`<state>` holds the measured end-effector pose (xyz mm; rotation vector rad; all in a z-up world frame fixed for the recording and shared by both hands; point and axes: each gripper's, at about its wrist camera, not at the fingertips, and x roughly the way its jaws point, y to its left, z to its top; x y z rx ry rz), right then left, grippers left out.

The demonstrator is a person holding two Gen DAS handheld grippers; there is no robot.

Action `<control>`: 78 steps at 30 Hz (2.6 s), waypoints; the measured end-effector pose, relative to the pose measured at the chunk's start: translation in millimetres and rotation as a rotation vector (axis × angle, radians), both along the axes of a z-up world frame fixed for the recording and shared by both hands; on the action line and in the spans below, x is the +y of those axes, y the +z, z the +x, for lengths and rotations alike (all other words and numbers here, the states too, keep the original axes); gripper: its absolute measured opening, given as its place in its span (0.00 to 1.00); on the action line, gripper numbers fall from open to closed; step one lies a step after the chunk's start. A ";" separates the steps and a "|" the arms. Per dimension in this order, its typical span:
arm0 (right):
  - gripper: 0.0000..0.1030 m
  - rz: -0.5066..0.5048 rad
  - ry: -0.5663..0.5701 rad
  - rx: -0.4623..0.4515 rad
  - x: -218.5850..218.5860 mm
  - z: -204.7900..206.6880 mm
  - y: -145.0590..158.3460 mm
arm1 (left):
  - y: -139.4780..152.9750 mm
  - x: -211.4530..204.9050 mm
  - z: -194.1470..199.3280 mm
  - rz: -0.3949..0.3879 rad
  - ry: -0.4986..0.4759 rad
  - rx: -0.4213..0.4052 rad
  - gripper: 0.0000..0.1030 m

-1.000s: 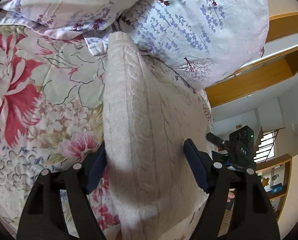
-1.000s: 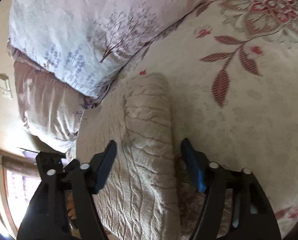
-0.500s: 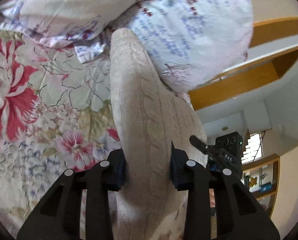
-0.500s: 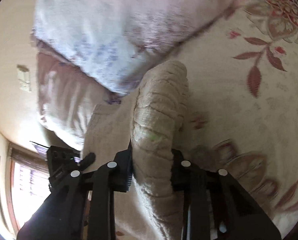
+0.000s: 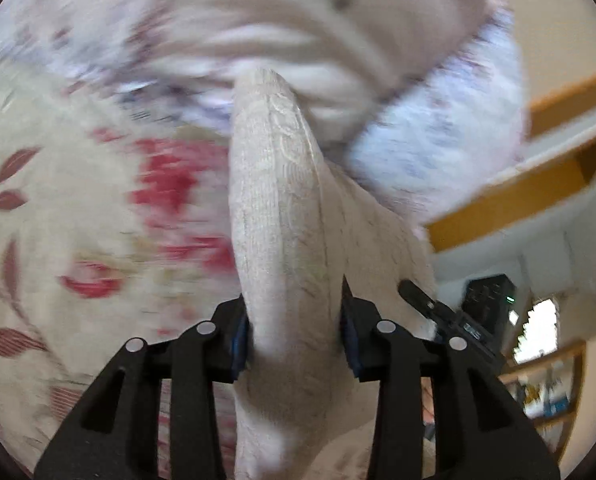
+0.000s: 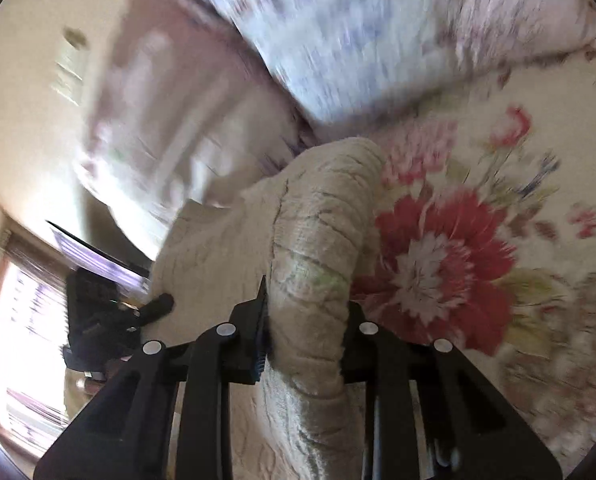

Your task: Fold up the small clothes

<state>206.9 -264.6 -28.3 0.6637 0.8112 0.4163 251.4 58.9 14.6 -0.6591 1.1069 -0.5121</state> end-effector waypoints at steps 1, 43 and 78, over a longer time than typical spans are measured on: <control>0.31 -0.041 -0.024 0.040 4.3 7.7 -9.3 | -9.8 0.7 4.3 0.010 0.009 0.023 0.43; 0.81 -0.575 -0.146 -0.253 57.5 -84.3 42.2 | 31.5 -17.9 -104.7 0.543 0.045 -0.430 0.87; 0.99 -0.686 -0.151 -0.059 97.9 -132.6 -15.2 | -20.1 -55.2 -160.9 0.775 0.016 -0.269 0.98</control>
